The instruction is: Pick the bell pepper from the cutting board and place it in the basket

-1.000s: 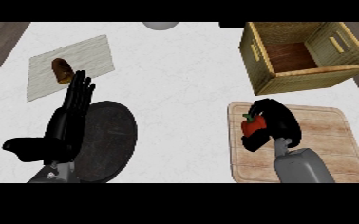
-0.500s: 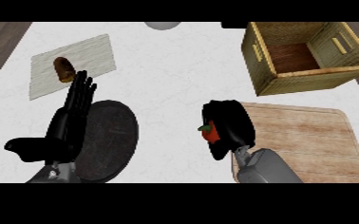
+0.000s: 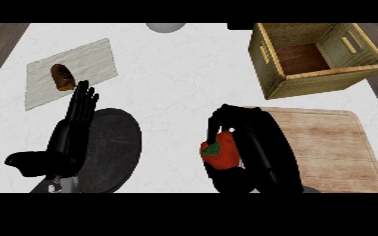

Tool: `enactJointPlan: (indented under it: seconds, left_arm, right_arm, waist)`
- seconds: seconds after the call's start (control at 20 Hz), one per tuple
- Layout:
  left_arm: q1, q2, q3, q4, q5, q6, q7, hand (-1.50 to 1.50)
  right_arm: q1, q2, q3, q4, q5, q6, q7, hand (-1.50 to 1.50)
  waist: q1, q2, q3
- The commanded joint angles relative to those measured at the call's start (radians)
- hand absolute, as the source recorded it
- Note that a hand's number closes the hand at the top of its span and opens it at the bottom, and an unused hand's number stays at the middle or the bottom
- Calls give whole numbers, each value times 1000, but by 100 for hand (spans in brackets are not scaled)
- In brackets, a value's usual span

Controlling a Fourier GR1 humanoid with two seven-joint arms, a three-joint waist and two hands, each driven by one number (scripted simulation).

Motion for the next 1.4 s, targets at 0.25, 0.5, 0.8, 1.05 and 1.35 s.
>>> enactJointPlan:
  seconds: [0.25, 0.5, 0.8, 1.05, 1.35]
  left_arm:
    - [-31, -30, -13, 35, -19, 13, -17, 0]
    - [-23, 7, 27, 7, 6, -16, 12, 0]
    - [-45, 10, 32, -22, 12, -19, 62, 0]
    - [-65, 9, 37, 32, 9, -41, 14, 0]
    - [-45, -41, -7, -11, -33, 11, 41, 0]
  right_arm:
    - [-64, 45, -136, -455, -170, 283, 353, 150]
    - [-150, 1, -344, -431, -232, 383, 415, 150]
    - [-227, -117, -458, -257, -160, 403, 280, 150]
    - [-205, -217, -675, -158, -269, 405, 127, 150]
    - [-262, -278, -785, 44, -307, 363, 8, 150]
  waist:
    - [6, 4, -1]
    - [11, 5, 0]
    - [16, 6, 0]
    - [12, 7, 0]
    - [17, 7, 1]
